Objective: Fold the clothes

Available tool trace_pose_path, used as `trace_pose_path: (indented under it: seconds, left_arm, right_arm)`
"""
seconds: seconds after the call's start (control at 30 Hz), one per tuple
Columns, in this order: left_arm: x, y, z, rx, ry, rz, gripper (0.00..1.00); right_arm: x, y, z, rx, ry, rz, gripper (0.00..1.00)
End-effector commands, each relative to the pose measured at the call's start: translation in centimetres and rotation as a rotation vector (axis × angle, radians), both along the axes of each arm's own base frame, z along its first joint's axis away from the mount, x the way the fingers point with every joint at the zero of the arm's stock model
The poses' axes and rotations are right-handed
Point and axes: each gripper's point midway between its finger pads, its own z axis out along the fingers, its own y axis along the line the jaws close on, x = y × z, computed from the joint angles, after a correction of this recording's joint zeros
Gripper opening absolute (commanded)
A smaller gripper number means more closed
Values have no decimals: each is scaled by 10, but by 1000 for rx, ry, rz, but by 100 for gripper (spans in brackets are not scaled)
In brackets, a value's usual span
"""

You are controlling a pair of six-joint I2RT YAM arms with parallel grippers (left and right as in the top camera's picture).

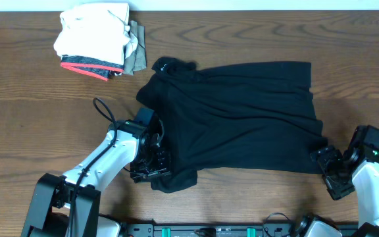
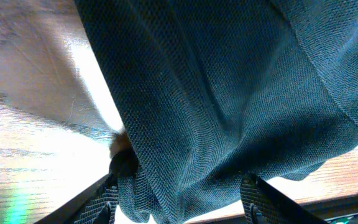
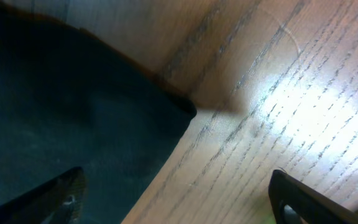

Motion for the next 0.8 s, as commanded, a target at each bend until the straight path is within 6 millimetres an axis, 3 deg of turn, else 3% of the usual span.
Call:
trace_pose_path:
  seconds: [0.0,0.47,0.6,0.77]
  left_arm:
    - [-6,2,-2,2,20,10,65]
    - [-6,2,-2,2,20,10,64]
    - [-6,2,-2,2,22,11,44]
    - [-9,3,-2,7,35,14,19]
  right_arm:
    - [1,-2,-1,4,-6,-62,90]
    - [-3,1,-38,67,121,-98,91]
    - [-5,1,-40,72,135,-98,85]
    - [-6,2,-40,75,140,-97,54]
